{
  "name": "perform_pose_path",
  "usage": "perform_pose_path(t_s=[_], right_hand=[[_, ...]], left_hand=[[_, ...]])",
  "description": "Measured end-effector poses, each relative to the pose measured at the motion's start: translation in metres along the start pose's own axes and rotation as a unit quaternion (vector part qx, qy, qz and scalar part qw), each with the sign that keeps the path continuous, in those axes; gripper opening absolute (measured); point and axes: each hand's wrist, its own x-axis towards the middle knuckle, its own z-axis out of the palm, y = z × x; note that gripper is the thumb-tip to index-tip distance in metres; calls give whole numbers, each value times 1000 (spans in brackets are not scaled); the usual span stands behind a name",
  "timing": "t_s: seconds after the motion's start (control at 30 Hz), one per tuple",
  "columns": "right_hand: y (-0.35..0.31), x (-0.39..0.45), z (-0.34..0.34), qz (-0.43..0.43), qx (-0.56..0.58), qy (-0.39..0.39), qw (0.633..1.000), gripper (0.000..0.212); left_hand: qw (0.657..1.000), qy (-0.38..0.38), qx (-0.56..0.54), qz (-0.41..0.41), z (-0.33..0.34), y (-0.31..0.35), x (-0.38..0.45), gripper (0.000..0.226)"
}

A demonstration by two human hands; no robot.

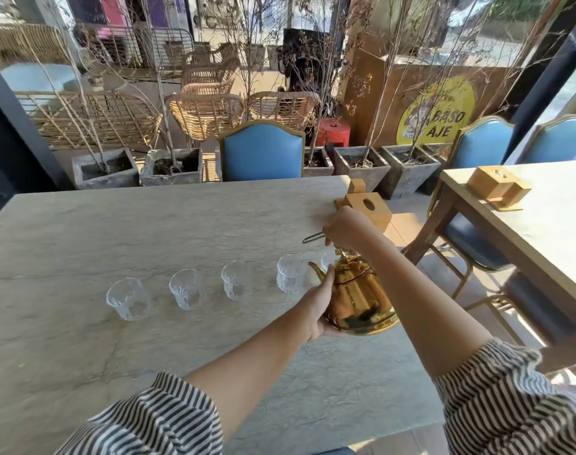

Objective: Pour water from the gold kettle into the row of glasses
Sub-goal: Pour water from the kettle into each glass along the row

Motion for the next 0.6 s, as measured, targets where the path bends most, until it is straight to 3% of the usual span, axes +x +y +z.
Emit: perform_pose_path(t_s=[0.6], right_hand=[[-3,4,-7,-25,-19,42,999,18]], left_hand=[[999,-33,2,-14,-5,13,-11,69]])
